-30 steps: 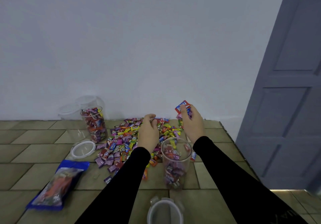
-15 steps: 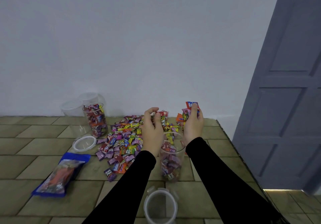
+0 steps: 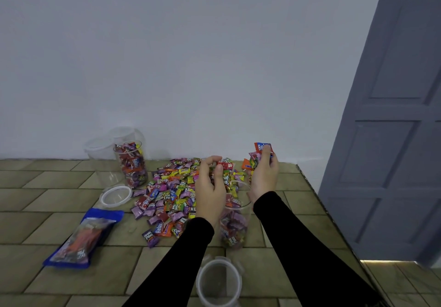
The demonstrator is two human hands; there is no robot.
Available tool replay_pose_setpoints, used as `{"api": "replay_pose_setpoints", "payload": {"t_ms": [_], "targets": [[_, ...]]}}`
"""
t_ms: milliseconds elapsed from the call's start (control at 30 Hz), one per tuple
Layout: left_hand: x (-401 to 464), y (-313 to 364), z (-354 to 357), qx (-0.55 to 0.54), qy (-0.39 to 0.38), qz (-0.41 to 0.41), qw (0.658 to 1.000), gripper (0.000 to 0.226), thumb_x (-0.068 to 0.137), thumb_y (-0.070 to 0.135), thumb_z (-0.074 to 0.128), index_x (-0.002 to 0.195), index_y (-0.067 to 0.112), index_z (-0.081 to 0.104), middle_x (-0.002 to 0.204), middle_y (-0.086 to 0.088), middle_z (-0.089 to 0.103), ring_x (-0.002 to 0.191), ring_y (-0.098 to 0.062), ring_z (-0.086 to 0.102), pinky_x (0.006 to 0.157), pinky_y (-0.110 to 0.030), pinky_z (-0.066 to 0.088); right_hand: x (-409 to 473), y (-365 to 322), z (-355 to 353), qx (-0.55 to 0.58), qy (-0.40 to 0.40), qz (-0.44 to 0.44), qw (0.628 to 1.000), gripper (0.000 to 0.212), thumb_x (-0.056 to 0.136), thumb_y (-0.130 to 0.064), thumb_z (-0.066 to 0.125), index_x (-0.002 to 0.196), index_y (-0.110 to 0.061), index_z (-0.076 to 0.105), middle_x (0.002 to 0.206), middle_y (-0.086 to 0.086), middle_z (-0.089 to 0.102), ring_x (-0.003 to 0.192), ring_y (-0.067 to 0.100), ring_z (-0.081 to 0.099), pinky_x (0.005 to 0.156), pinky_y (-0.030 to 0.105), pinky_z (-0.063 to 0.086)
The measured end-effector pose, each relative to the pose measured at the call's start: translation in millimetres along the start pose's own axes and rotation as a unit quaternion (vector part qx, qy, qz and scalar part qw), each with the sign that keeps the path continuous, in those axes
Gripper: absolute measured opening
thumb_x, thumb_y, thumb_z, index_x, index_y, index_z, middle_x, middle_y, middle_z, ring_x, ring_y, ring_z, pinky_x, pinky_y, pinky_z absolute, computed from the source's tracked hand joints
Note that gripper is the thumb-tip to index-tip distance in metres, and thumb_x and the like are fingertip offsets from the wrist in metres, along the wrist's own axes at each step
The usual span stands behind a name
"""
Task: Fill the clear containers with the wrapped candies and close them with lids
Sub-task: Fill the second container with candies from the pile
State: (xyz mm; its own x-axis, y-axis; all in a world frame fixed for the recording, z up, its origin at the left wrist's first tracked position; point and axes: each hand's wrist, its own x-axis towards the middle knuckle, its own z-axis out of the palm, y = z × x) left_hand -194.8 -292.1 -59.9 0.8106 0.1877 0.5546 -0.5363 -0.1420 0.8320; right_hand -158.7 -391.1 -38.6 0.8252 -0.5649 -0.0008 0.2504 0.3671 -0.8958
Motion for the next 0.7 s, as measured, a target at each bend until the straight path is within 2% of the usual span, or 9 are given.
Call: {"api": "replay_pose_setpoints", "payload": {"t_ms": [100, 233, 300, 367, 433, 567, 633, 700], "targets": [[0, -2, 0, 0.007, -0.011, 0.004, 1.000, 0.017, 0.102, 0.013, 0.044, 0.109, 0.025, 0.054, 0.080, 0.013, 0.054, 0.056, -0.007, 0.037, 0.051, -0.019, 0.033, 0, 0, 0, -0.013, -0.003, 0.004, 1.000, 0.038, 0.096, -0.051, 0.043, 0.114, -0.020, 0.057, 0.108, 0.006, 0.065, 0.089, 0.019, 0.057, 0.069, 0.032, 0.046], [1, -2, 0, 0.010, -0.021, 0.007, 1.000, 0.027, 0.101, 0.012, 0.045, 0.101, 0.038, 0.051, 0.085, 0.005, 0.057, 0.059, -0.009, 0.041, 0.054, -0.021, 0.034, -1, 0, 1, -0.024, -0.011, -0.006, 1.000, 0.033, 0.097, -0.049, 0.042, 0.103, -0.021, 0.058, 0.095, 0.002, 0.063, 0.085, 0.018, 0.057, 0.071, 0.033, 0.047], [1, -5, -1, 0.011, -0.025, 0.011, 1.000, 0.027, 0.100, 0.011, 0.046, 0.100, 0.038, 0.052, 0.084, 0.001, 0.057, 0.058, -0.010, 0.041, 0.053, -0.023, 0.035, 1, 1, 1, -0.033, -0.012, -0.007, 0.999, 0.038, 0.097, -0.051, 0.042, 0.109, -0.019, 0.059, 0.098, 0.003, 0.064, 0.088, 0.019, 0.059, 0.073, 0.033, 0.048], [1, -7, -1, 0.010, -0.030, 0.010, 0.999, 0.026, 0.100, 0.012, 0.047, 0.100, 0.036, 0.054, 0.074, 0.008, 0.053, 0.052, -0.007, 0.037, 0.048, -0.023, 0.032, 0, 0, 1, -0.038, -0.018, -0.009, 0.999, 0.037, 0.097, -0.051, 0.042, 0.107, -0.020, 0.058, 0.098, 0.003, 0.063, 0.084, 0.018, 0.057, 0.068, 0.031, 0.047], [2, -9, -2, 0.009, -0.042, 0.008, 0.999, 0.022, 0.100, 0.012, 0.047, 0.102, 0.031, 0.056, 0.068, 0.013, 0.051, 0.048, -0.006, 0.034, 0.045, -0.021, 0.028, 0, 0, 1, -0.034, -0.026, -0.012, 0.999, 0.032, 0.098, -0.048, 0.042, 0.102, -0.020, 0.058, 0.090, 0.000, 0.062, 0.076, 0.015, 0.057, 0.064, 0.027, 0.046], [3, -14, -2, 0.024, -0.052, 0.006, 0.998, 0.020, 0.100, 0.012, 0.047, 0.101, 0.028, 0.059, 0.075, 0.022, 0.057, 0.055, -0.003, 0.044, 0.052, -0.021, 0.038, -2, -2, 2, -0.029, -0.028, -0.019, 0.999, 0.028, 0.099, -0.044, 0.043, 0.085, -0.023, 0.056, 0.074, -0.004, 0.057, 0.063, 0.012, 0.051, 0.058, 0.027, 0.041], [4, -15, -2, 0.018, -0.058, -0.008, 0.998, 0.021, 0.100, 0.014, 0.047, 0.099, 0.032, 0.059, 0.071, 0.021, 0.056, 0.053, -0.006, 0.042, 0.052, -0.029, 0.039, -2, -2, 3, -0.037, -0.029, -0.019, 0.999, 0.029, 0.099, -0.044, 0.043, 0.086, -0.022, 0.056, 0.073, -0.004, 0.058, 0.064, 0.013, 0.052, 0.060, 0.029, 0.042], [3, -13, -2, 0.020, -0.056, -0.003, 0.998, 0.023, 0.099, 0.012, 0.048, 0.093, 0.030, 0.059, 0.072, 0.019, 0.057, 0.057, -0.007, 0.043, 0.054, -0.027, 0.037, -2, -1, 4, -0.051, -0.030, -0.018, 0.998, 0.029, 0.098, -0.048, 0.043, 0.090, -0.023, 0.057, 0.080, -0.002, 0.060, 0.073, 0.016, 0.056, 0.067, 0.034, 0.047]]}}
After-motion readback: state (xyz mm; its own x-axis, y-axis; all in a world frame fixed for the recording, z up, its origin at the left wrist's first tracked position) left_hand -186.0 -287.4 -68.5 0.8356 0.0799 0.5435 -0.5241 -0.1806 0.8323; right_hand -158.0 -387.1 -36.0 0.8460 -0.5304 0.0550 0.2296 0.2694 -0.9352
